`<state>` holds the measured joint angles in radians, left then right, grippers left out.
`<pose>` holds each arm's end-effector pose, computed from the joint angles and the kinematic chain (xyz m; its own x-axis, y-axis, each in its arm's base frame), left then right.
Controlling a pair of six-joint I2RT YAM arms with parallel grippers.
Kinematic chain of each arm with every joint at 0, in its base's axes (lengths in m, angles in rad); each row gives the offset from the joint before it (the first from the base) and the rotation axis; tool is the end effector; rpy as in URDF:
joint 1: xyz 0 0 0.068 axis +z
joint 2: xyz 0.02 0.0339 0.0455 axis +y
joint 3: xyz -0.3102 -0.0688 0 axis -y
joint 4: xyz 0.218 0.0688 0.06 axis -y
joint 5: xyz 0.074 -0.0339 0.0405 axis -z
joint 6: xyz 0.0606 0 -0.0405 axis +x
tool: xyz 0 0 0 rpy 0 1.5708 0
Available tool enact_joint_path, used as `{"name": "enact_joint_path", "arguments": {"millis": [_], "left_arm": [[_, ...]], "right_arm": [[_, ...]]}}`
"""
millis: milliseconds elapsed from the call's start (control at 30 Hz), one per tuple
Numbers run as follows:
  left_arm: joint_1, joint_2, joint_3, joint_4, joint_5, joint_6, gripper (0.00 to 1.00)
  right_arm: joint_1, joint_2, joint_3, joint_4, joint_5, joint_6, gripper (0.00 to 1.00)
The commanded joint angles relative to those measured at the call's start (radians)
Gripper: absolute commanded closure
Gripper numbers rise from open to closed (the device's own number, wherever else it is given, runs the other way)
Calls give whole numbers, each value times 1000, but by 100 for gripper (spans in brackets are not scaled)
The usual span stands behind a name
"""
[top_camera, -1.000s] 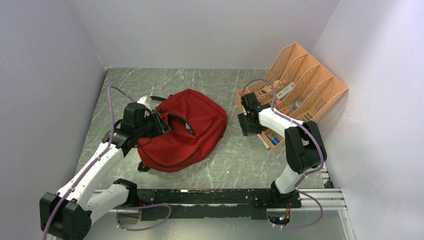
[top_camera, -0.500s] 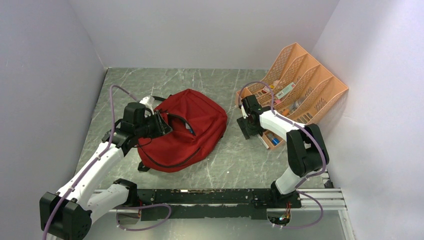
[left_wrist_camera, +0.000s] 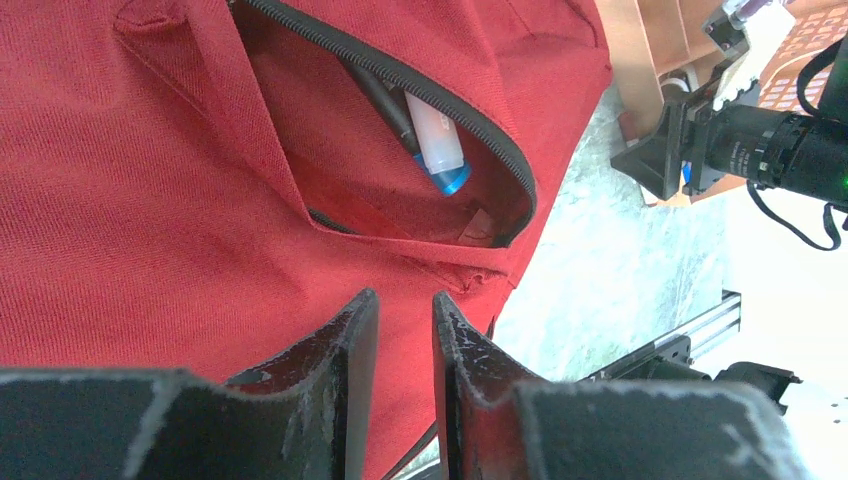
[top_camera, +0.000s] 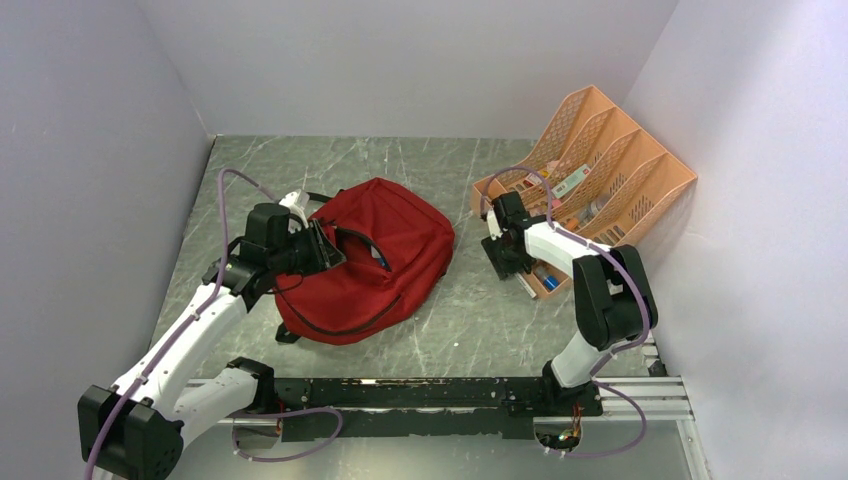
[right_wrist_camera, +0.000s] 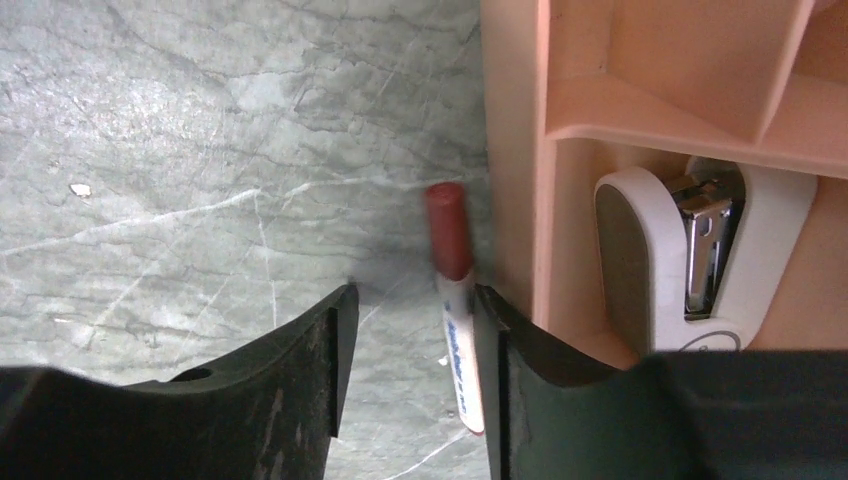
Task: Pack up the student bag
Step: Pick up the stationery from the center of the board.
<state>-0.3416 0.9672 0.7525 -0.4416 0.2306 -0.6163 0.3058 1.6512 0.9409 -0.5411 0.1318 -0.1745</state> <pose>0.1603 -0.0717 0.2999 -0.7563 -0.3283 -0.5659 0.0730 0.8172 -0.5717 0.2803 0.0801 0.1987 -0.8466 -0.4478 -0.2876 -0.4123 0.8936 -0.1774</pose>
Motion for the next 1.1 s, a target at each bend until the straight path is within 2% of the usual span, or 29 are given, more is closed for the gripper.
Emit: {"name": "enact_joint_path", "arguments": {"millis": [0,300,600,767,833,1067], "left_arm": [[6,-3,41,-10,22,10,69],[6,-11,35,-17,16,8,69],[7,-22,34,-23,4,4,69],[7,-34,39,-32,-12,6,69],[6,-40,44,-27,-3,13,68],[6,-59,77,53,113,76,57]], "right_arm": [[-37,33,-15,26,-65,-17,52],[-40,33,24,4,-205,-6,59],[-17,56,53,-15,-279,44,79],[-7,78,73,-23,-291,84,95],[-4,74,87,-27,-304,118,100],[-3,-90,119,79,-370,402,100]]}}
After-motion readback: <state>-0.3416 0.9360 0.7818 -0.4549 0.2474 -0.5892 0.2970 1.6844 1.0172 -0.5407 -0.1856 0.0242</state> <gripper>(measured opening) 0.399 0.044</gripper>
